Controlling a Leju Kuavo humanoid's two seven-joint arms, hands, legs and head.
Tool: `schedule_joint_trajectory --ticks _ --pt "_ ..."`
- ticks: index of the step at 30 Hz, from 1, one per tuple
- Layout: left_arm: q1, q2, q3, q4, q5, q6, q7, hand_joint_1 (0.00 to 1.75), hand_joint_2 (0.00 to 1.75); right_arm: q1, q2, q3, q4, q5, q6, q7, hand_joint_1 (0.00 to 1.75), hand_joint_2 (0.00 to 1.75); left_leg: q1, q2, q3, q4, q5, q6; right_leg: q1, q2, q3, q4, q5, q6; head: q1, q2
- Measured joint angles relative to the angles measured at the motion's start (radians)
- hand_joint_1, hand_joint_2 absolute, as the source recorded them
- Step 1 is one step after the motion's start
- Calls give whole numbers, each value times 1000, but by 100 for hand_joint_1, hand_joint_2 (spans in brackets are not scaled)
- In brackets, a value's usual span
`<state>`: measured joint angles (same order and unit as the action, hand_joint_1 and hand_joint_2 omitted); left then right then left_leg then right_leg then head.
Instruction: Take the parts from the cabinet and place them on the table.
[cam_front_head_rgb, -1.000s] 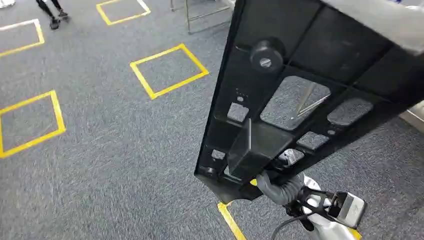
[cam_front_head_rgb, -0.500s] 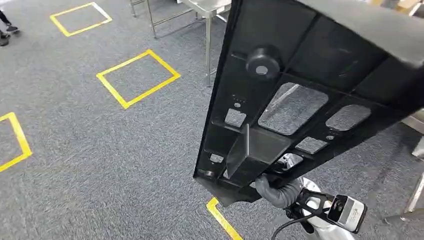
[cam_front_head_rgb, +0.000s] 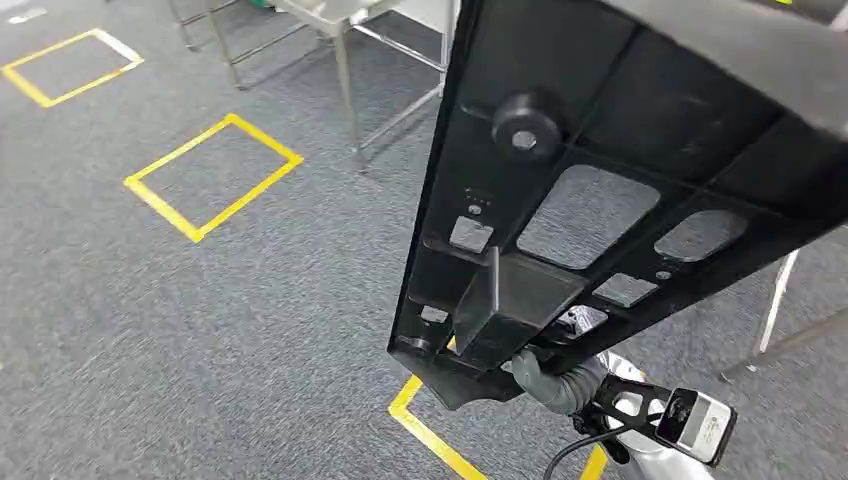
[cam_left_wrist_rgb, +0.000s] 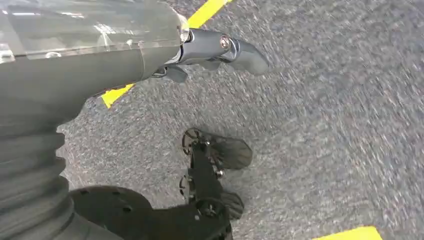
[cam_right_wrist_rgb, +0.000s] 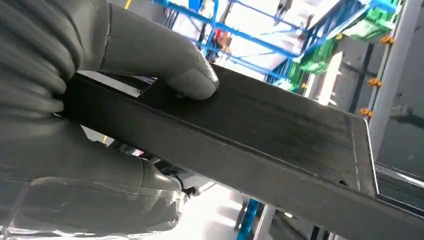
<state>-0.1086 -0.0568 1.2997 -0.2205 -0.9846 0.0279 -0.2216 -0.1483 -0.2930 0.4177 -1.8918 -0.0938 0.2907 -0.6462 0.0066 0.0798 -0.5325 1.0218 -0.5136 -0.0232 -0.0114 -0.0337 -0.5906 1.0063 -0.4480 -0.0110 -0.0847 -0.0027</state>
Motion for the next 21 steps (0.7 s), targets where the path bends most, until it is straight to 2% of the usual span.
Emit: schedule_joint_trajectory --ticks 1,2,3,4,5,6,7,8,9,10,11,12,13,14,15,16,17,18,19,20,21 --pt "0 -1 0 0 0 0 0 0 175 -3 -5 0 -1 0 0 0 175 175 0 -39 -22 53 -36 -1 -1 10 -1 0 0 -4 0 0" --pt "3 -2 0 0 -1 0 0 0 175 -2 -4 0 -2 0 0 0 175 175 0 -58 -57 131 -78 -4 -1 21 -1 0 1 -8 0 0" --pt "5 -2 0 0 -1 0 1 0 175 1 -5 0 -2 1 0 0 175 175 0 -67 -99 219 -116 -5 0 34 -2 0 1 -10 0 0" --pt "9 -2 0 0 0 0 1 0 175 5 -5 1 -2 1 1 0 175 175 0 -71 -133 287 -135 -6 1 49 -3 1 1 -10 0 0" --pt "11 -2 0 0 0 1 1 0 175 8 -5 1 -2 1 1 0 175 175 0 -72 -147 307 -128 -6 2 64 -2 1 1 -10 0 0" --pt "12 -2 0 0 0 2 1 0 175 10 -5 2 -2 1 1 0 175 175 0 -72 -137 274 -95 -4 1 78 -1 2 1 -10 0 0" --pt "11 -2 0 0 0 3 1 0 175 10 -5 2 -2 1 2 1 175 175 1 -74 -109 206 -50 -2 1 92 0 4 0 -9 0 0" --pt "10 -2 0 0 0 3 1 0 175 10 -5 2 -3 1 5 1 175 175 4 -89 -71 118 0 0 0 105 1 7 -1 -7 0 0" --pt "11 -2 0 0 0 3 1 0 175 10 -5 2 -3 1 6 1 175 175 7 -129 -35 32 41 3 -1 117 1 10 -3 -3 0 0" --pt "11 -2 0 0 0 4 2 0 175 9 -5 2 -3 1 7 0 175 175 9 -173 -24 1 27 8 4 129 -5 18 -5 5 0 0" --pt "11 -2 0 0 0 4 4 0 175 10 -5 2 -3 1 11 1 175 175 10 -161 -26 0 29 11 -1 140 -10 18 -2 12 0 0" --pt "10 -2 0 0 0 5 5 0 175 11 -5 3 -3 0 13 1 175 175 2 -152 -23 -1 27 16 -5 151 -14 15 1 19 0 0" --pt "9 -2 0 0 1 5 4 0 175 13 -5 3 -3 0 13 0 175 175 0 -143 -22 -1 29 24 -8 161 -14 10 6 28 0 0" --pt "6 -3 0 0 1 5 3 0 175 13 -4 3 -3 0 13 0 175 175 7 -133 -19 -12 36 34 -3 171 -17 8 8 35 0 0" --pt "2 -4 0 0 0 5 1 0 175 15 -3 3 -3 0 13 0 175 175 9 -117 -15 -20 42 42 -4 130 -19 20 0 32 0 0" --pt "3 -4 0 0 0 5 -1 0 175 11 -2 3 -3 0 13 0 175 175 8 -107 -14 -22 43 48 1 80 -40 61 -30 33 0 0" --pt "4 -4 0 0 1 6 -1 0 175 10 0 3 -3 0 12 0 175 175 4 -94 -15 -22 42 52 -1 58 -75 135 -71 35 0 0" --pt "7 -4 0 0 0 6 -1 0 175 12 0 3 -3 0 12 0 175 175 0 -80 -15 -22 41 54 -4 47 -116 221 -108 37 0 0" --pt "8 -3 0 0 1 6 -1 0 175 14 0 3 -2 0 12 0 175 175 -2 -67 -15 -22 40 55 -6 42 -151 292 -132 39 0 0" --pt "9 -3 0 0 1 6 -2 0 175 15 0 3 -2 0 12 0 175 175 -4 -55 -15 -21 39 55 -7 40 -168 325 -134 40 0 0" --pt "8 -3 0 0 1 6 -3 0 175 16 0 3 -2 0 12 0 175 175 -5 -42 -14 -21 38 55 -8 38 -159 308 -113 40 0 0"
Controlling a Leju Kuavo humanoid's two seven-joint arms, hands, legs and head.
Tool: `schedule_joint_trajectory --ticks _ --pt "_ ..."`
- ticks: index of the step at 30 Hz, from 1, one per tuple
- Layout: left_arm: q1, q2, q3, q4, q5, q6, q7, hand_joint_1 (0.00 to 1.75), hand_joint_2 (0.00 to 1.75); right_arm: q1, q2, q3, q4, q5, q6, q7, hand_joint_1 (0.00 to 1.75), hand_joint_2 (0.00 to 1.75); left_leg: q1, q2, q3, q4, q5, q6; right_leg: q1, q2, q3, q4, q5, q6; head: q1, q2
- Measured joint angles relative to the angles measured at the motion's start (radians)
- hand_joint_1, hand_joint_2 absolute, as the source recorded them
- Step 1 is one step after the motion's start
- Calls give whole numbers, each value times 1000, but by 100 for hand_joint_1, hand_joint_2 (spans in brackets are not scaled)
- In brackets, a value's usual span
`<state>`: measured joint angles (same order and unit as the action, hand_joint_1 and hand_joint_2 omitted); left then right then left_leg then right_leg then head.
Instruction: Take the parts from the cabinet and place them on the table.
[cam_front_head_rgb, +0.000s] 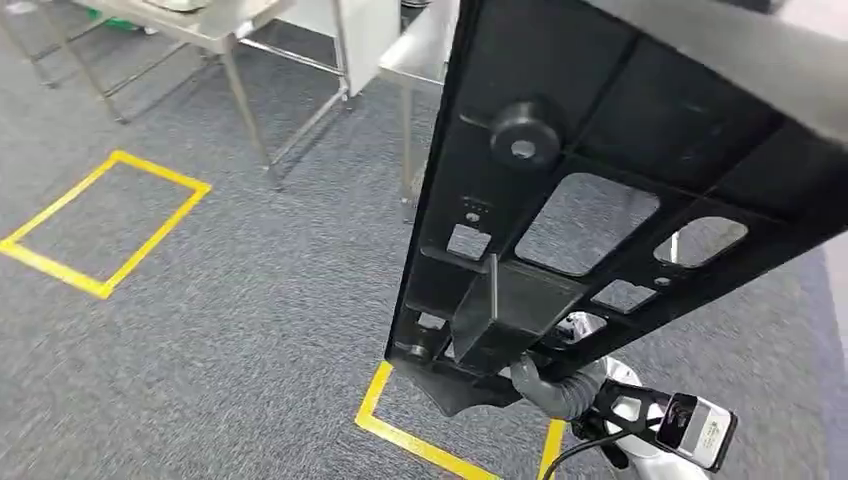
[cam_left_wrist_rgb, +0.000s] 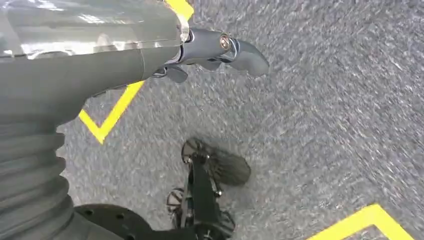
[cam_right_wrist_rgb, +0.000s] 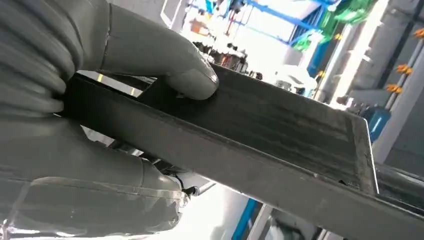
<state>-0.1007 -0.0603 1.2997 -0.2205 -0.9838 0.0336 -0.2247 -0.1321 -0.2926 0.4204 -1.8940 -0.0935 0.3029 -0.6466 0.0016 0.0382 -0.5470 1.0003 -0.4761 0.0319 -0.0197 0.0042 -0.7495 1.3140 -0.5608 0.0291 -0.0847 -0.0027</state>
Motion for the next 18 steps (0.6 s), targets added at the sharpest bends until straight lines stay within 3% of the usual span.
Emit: schedule_joint_trajectory --ticks 2,3,4,8,9,10,11,13,14,15,16,17,18 --pt "-2 0 0 0 0 -1 0 0 175 0 0 0 0 0 0 0 175 175 -2 23 5 1 -4 -3 0 -17 85 -156 81 -6 0 0" --pt "-4 0 0 0 0 -2 0 0 175 -1 0 0 0 0 0 0 175 175 -2 32 9 1 -8 -7 4 -51 139 -252 114 -13 0 0" --pt "-4 0 0 0 0 -3 -1 0 175 -4 0 0 0 0 0 0 175 175 -9 41 12 2 -12 -13 19 -104 161 -298 101 -17 0 0" --pt "-8 0 0 0 0 -5 -3 0 175 -2 0 -1 -1 0 0 0 175 175 -10 82 20 0 -20 -31 23 -49 154 -303 109 -31 0 0" --pt "-11 0 0 0 0 -5 -3 0 175 -1 0 -1 -2 0 0 0 175 175 -4 61 18 10 -31 -40 13 -39 160 -311 115 -38 0 0" --pt "-10 0 0 0 0 -3 -3 0 175 -6 -2 -2 -2 -1 0 -1 175 175 -2 15 7 42 -56 -43 12 -30 160 -313 116 -43 0 0" --pt "-9 0 0 0 -1 -3 -3 0 175 -7 -3 -2 -2 -1 0 -1 175 175 0 -11 -24 111 -97 -45 13 -21 160 -313 117 -49 0 0" --pt "-3 0 0 0 -1 -3 0 0 175 -4 -3 -2 -1 -1 0 -1 175 175 1 -28 -103 277 -168 -51 14 6 158 -312 117 -50 0 0" --pt "-1 0 0 0 -1 -3 0 0 175 -1 -3 -2 1 -1 0 -1 175 175 2 -29 -129 322 -172 -52 14 21 159 -312 117 -50 0 0" --pt "-1 0 0 0 -1 -1 0 0 175 2 -3 -2 2 -1 0 -1 175 175 2 -29 -130 315 -153 -53 14 34 159 -312 118 -50 0 0" --pt "-1 0 0 0 -1 -1 0 0 175 3 -3 -2 3 -1 0 -2 175 175 3 -30 -110 264 -113 -53 13 49 160 -310 117 -49 0 0" --pt "-3 0 0 0 -1 0 0 0 175 4 -3 -2 3 -1 0 -2 175 175 7 -36 -78 186 -65 -53 12 63 162 -307 117 -47 0 0" --pt "-3 0 0 0 -1 0 0 0 175 4 -3 -2 3 -1 0 -2 175 175 11 -58 -40 99 -19 -53 10 76 162 -303 115 -42 0 0"
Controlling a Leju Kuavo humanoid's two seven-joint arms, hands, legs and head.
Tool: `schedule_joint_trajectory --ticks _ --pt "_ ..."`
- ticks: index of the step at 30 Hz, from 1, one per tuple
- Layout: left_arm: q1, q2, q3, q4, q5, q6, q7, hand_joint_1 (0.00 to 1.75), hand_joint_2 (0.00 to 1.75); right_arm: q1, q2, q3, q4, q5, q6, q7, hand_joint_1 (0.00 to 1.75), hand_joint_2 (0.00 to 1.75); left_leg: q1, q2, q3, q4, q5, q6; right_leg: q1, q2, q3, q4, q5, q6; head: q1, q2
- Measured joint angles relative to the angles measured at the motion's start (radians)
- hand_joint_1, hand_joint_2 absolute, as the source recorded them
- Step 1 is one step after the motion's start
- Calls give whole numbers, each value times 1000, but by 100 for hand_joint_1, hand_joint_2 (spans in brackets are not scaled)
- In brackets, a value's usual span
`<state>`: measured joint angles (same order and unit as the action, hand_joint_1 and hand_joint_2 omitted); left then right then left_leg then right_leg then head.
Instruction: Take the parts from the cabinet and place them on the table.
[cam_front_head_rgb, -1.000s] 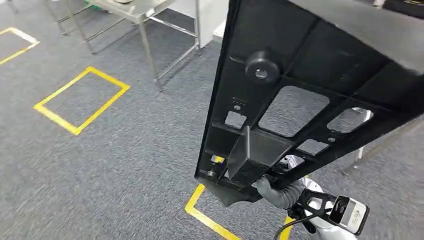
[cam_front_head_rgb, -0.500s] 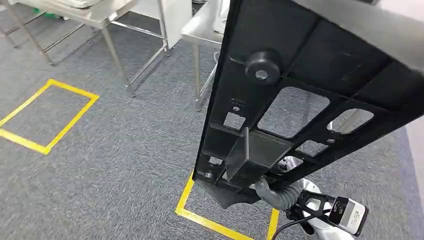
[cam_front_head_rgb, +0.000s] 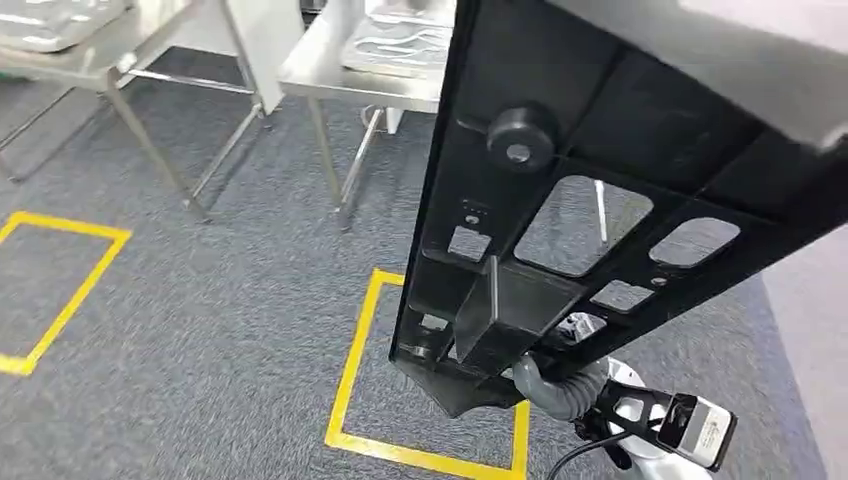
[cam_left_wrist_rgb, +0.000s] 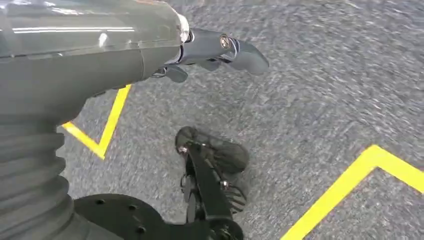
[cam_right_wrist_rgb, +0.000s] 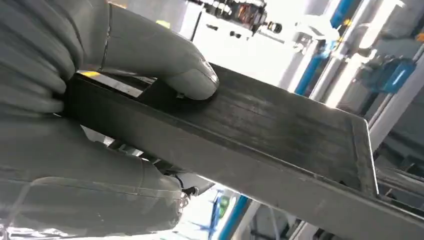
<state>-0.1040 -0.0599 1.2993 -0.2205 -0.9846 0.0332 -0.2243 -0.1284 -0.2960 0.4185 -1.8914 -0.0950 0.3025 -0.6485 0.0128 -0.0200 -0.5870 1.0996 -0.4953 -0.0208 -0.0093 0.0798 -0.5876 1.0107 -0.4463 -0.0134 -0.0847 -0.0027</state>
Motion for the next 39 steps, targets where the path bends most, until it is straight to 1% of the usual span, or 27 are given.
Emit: schedule_joint_trajectory --ticks 1,2,5,6,7,8,10,11,12,13,15,16,17,20,21,22,23,25,26,27,28,29,31,32,36,38,39 --pt "1 0 0 0 0 0 0 0 175 0 0 0 0 0 0 0 175 175 8 -59 23 -61 12 3 -2 10 -5 4 -2 5 0 0" --pt "1 0 0 0 0 0 0 0 175 0 0 0 0 1 0 0 175 175 7 -65 28 -78 7 9 2 27 -12 15 -4 13 0 0" --pt "-2 0 0 0 0 0 1 0 175 6 0 0 0 2 0 0 175 175 -1 -36 31 -76 9 26 -4 56 -19 5 7 34 0 0" --pt "-6 -2 0 0 0 0 1 0 175 7 0 0 -1 2 0 0 175 175 5 -23 33 -88 18 38 -5 59 -22 8 4 40 0 0" --pt "-9 -2 0 0 0 0 0 0 175 8 1 -1 -2 3 0 0 175 175 3 -11 37 -93 21 44 -1 -1 -31 32 -13 39 0 0" --pt "-7 -2 0 0 0 -1 0 0 175 7 1 -2 -3 4 0 0 175 175 0 2 37 -94 21 51 0 -44 -60 93 -52 42 0 0" --pt "-2 -1 0 0 0 -1 0 0 175 9 4 -2 -3 4 -1 0 175 175 -6 28 36 -94 19 54 -6 -69 -133 248 -120 47 0 0" --pt "0 -1 0 0 0 -1 0 0 175 11 4 -2 -3 4 -1 0 175 175 -9 42 35 -94 18 55 -8 -72 -161 305 -136 48 0 0" --pt "0 -1 0 0 1 -1 1 0 175 12 4 -2 -3 4 -1 0 175 175 -10 55 36 -94 17 55 -10 -75 -165 312 -127 50 0 0" --pt "-1 -1 0 0 1 -3 1 0 175 13 4 -2 -3 6 -1 0 175 175 -11 56 37 -93 15 53 -11 -76 -147 278 -102 50 0 0" --pt "-4 -1 0 0 2 -9 2 0 175 12 4 -2 -3 11 -2 0 175 175 -11 68 42 -92 11 48 -11 -87 -51 105 -20 45 0 0" --pt "-7 -1 0 0 2 -11 3 0 175 12 4 -2 -3 14 -3 0 175 175 -11 72 45 -92 9 45 -9 -103 -6 25 0 40 0 0" --pt "-8 -1 0 0 2 -15 3 0 175 11 4 -2 -3 19 -7 0 175 175 -18 75 42 -90 7 40 0 -112 3 8 -14 37 0 0" --pt "-8 -1 0 0 3 -32 3 0 175 11 4 -2 -3 27 -13 0 175 175 -11 81 44 -94 8 23 8 -101 -3 7 -12 24 0 0" --pt "-9 -1 0 0 3 -37 2 0 175 10 4 -2 -4 27 -13 0 175 175 -14 83 47 -94 6 15 3 -97 1 -4 -7 16 0 0" --pt "-10 2 0 0 3 -41 0 0 175 11 4 -2 -5 27 -14 0 175 175 -8 60 42 -77 -6 11 -1 -97 9 -12 -4 10 0 0" --pt "-10 2 0 0 3 -42 0 0 175 9 3 -2 -6 27 -15 0 175 175 -8 40 20 -31 -36 8 -2 -96 11 -14 -5 3 0 0" --pt "-4 3 0 0 3 -45 0 0 175 12 2 -2 -6 27 -15 0 175 175 -8 28 -64 137 -112 4 1 -91 12 -14 -8 -4 0 0" --pt "-1 3 0 0 3 -45 0 0 175 13 2 -2 -6 27 -16 0 175 175 -8 28 -101 204 -130 2 2 -86 12 -14 -9 -5 0 0" --pt "0 3 0 0 3 -45 0 0 175 15 2 -2 -5 27 -18 -1 175 175 -8 28 -120 231 -126 1 3 -81 14 -13 -10 -5 0 0" --pt "1 3 0 0 3 -45 0 0 175 16 2 -2 -5 26 -19 -1 175 175 -7 28 -116 209 -97 1 3 -76 17 -13 -12 -4 0 0" --pt "1 4 0 0 3 -45 -1 0 175 17 2 -2 -5 26 -19 -1 175 175 -7 28 -88 142 -51 4 3 -70 21 -12 -15 -2 0 0" --pt "1 7 0 0 4 -45 -1 0 175 17 2 -2 -5 26 -19 -2 175 175 -7 25 -4 -37 38 11 2 -64 32 -9 -23 3 0 0" --pt "0 7 0 0 5 -45 -1 0 175 17 2 -2 -5 25 -19 -2 175 175 -11 14 15 -80 27 18 10 -60 31 -4 -28 10 0 0" --pt "-2 8 0 0 9 -46 -5 0 175 19 3 -3 -6 25 -18 -2 175 175 -11 16 26 -93 26 45 6 -55 32 6 -22 33 0 0" --pt "-3 8 0 0 9 -48 -8 0 175 17 6 -5 -6 24 -19 -2 175 175 -9 17 36 -99 25 56 2 -68 10 61 -54 41 0 0" --pt "-3 9 0 0 9 -50 -8 0 175 18 6 -7 -6 24 -19 -2 175 175 -10 17 39 -99 23 59 0 -70 -27 131 -89 42 0 0"
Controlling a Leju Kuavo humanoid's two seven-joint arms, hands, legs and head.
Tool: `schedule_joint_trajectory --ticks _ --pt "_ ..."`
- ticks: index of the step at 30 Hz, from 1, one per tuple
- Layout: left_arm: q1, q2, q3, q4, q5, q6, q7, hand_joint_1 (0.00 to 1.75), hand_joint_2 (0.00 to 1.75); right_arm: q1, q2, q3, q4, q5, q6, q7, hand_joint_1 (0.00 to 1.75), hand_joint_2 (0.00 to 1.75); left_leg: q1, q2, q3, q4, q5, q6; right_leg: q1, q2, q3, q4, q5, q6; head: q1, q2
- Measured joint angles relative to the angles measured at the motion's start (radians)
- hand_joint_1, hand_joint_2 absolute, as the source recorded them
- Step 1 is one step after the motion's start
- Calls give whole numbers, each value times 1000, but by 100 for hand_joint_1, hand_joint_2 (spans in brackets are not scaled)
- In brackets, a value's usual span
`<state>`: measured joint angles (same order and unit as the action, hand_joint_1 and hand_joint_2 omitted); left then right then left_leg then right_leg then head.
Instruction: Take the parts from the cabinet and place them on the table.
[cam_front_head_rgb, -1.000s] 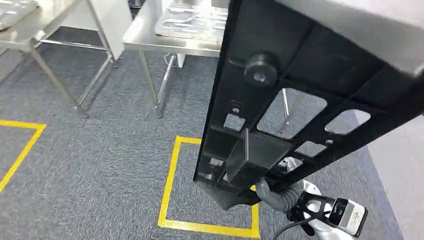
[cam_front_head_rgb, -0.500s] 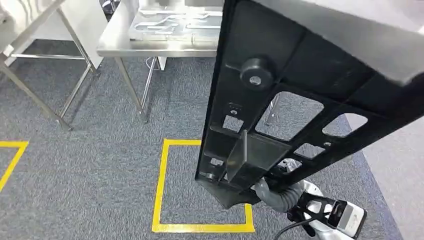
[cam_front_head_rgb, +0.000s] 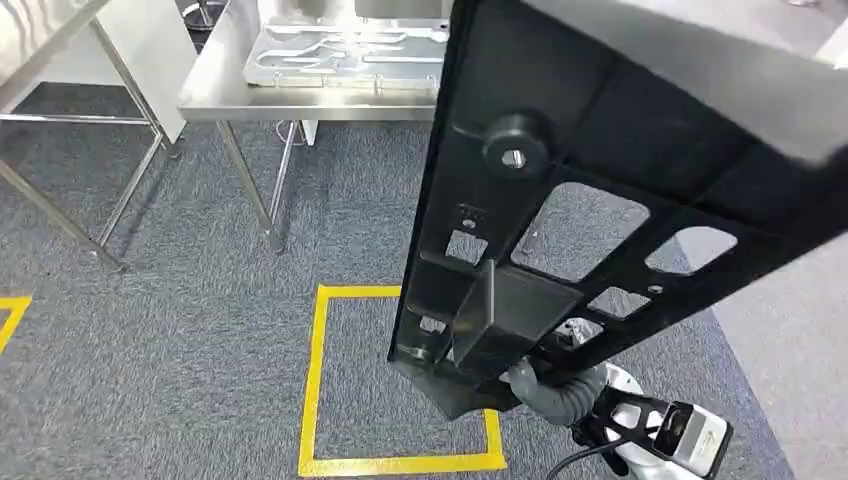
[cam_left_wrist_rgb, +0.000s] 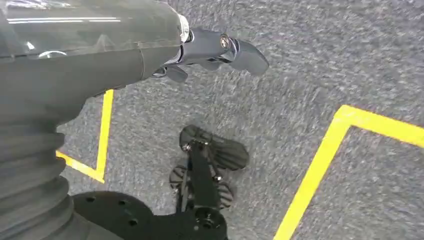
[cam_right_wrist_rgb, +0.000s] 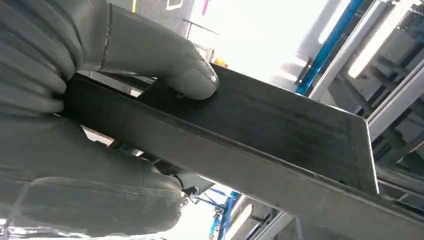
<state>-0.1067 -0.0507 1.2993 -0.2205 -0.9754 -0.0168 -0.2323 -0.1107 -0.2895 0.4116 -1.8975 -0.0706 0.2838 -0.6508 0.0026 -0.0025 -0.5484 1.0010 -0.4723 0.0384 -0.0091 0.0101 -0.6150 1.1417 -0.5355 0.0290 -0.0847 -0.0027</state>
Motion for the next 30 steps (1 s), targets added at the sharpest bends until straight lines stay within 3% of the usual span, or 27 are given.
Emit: schedule_joint_trajectory --ticks 2,3,4,5,7,8,9,10,11,13,14,15,17,18,19,20,21,22,23,24,26,27,29,30 --pt "0 1 0 0 0 -3 -1 0 175 4 0 -1 0 0 0 0 175 175 -3 0 3 0 -9 2 -4 0 -90 149 -56 0 0 0" --pt "1 2 0 0 0 -4 -2 0 175 7 0 0 0 0 0 0 175 175 -4 0 7 1 -15 1 -6 -1 -122 190 -58 1 0 0" --pt "2 3 0 0 0 -5 -2 0 175 8 0 -1 0 0 0 0 175 175 -4 0 15 0 -22 -1 -6 -2 -128 178 -34 2 0 0" --pt "3 5 0 0 0 -5 -2 0 175 8 0 -1 0 0 -2 0 175 175 -3 0 28 0 -30 -3 -7 -4 -108 118 15 3 0 0" --pt "3 5 0 0 0 -6 -3 0 175 8 0 -3 0 0 -6 0 175 175 -3 1 57 0 -49 -9 -6 -13 -35 -57 127 -4 0 0" --pt "4 5 0 0 0 -6 -3 0 175 9 0 -5 1 0 -7 0 175 175 -2 2 61 -3 -55 -13 -2 -26 -18 -89 124 -9 0 0" --pt "1 5 0 0 0 -7 -4 0 175 8 2 -5 0 0 -9 0 175 175 -4 4 63 -3 -59 -20 10 -34 -24 -118 77 -14 1 0" --pt "2 5 0 0 0 -7 -4 0 175 11 2 -6 -2 0 -10 0 175 175 -3 7 64 -10 -65 -28 13 -31 -19 -115 95 -26 0 0" --pt "3 5 0 0 0 -7 -5 0 175 14 2 -6 -5 0 -11 0 175 175 -3 11 77 2 -61 -34 12 -24 -14 -124 99 -31 0 0" --pt "2 5 0 0 0 -6 -5 0 175 16 2 -6 -8 1 -10 0 175 175 1 14 80 16 -70 -45 8 -19 19 -133 88 -44 0 0" --pt "-1 5 0 0 0 -6 -6 0 175 14 1 -6 -9 0 -11 0 175 175 2 10 62 68 -66 -46 9 -20 35 -135 79 -51 0 0" --pt "-2 5 0 0 0 -8 -6 0 175 13 -3 -6 -9 1 -11 0 175 175 2 10 18 141 -72 -47 10 -20 45 -135 70 -56 0 0" --pt "1 5 0 0 -1 -9 -7 0 175 15 -3 -6 -8 1 -11 0 175 175 3 10 -96 292 -132 -52 13 -15 68 -135 47 -61 0 0" --pt "5 6 0 0 -1 -8 -7 0 175 16 -3 -6 -8 1 -11 0 175 175 3 10 -136 326 -164 -54 14 -10 82 -135 36 -61 0 0" --pt "8 6 0 0 -1 -8 -7 0 175 17 -3 -6 -8 1 -11 0 175 175 3 9 -158 322 -175 -55 15 -7 98 -135 24 -61 0 0" --pt "10 7 0 0 -1 -8 -7 0 175 17 -3 -6 -8 1 -11 0 175 175 2 9 -164 283 -169 -54 15 -3 118 -135 9 -60 0 0" --pt "10 7 0 0 -1 -7 -7 0 175 18 -3 -6 -8 1 -11 0 175 175 1 9 -156 218 -134 -49 16 -1 139 -135 -6 -60 0 0" --pt "10 8 0 0 0 -6 -7 0 175 18 -3 -6 -8 1 -10 0 175 175 -2 7 -145 140 -62 -43 16 0 161 -135 -23 -59 0 0" --pt "14 9 0 0 0 -4 -6 0 175 18 -3 -6 -8 1 -9 0 175 175 -7 4 -141 68 54 -33 15 -1 169 -138 -36 -57 0 0" --pt "14 9 0 0 1 -2 -4 0 175 19 -3 -6 -5 3 -5 0 175 175 -12 -2 -145 52 94 -29 17 5 186 -131 -50 -51 0 0" --pt "13 10 0 0 2 0 -1 0 175 22 -3 -6 -6 3 -4 0 175 175 -17 -1 -130 46 86 -17 13 7 198 -150 -51 -37 0 0" --pt "12 10 0 0 3 0 -1 0 175 21 -3 -6 -6 3 -3 0 175 175 -16 -1 -121 33 82 -12 15 8 187 -129 -28 -30 0 0" --pt "10 10 0 0 3 0 -3 0 175 16 -3 -8 -5 1 1 0 175 175 -10 -3 -85 3 79 -2 11 2 149 -46 2 -22 0 0" --pt "9 10 0 0 3 0 -4 0 175 13 -2 -8 -5 1 2 0 175 175 -8 -3 -72 -4 73 2 9 0 109 15 4 -17 0 0"
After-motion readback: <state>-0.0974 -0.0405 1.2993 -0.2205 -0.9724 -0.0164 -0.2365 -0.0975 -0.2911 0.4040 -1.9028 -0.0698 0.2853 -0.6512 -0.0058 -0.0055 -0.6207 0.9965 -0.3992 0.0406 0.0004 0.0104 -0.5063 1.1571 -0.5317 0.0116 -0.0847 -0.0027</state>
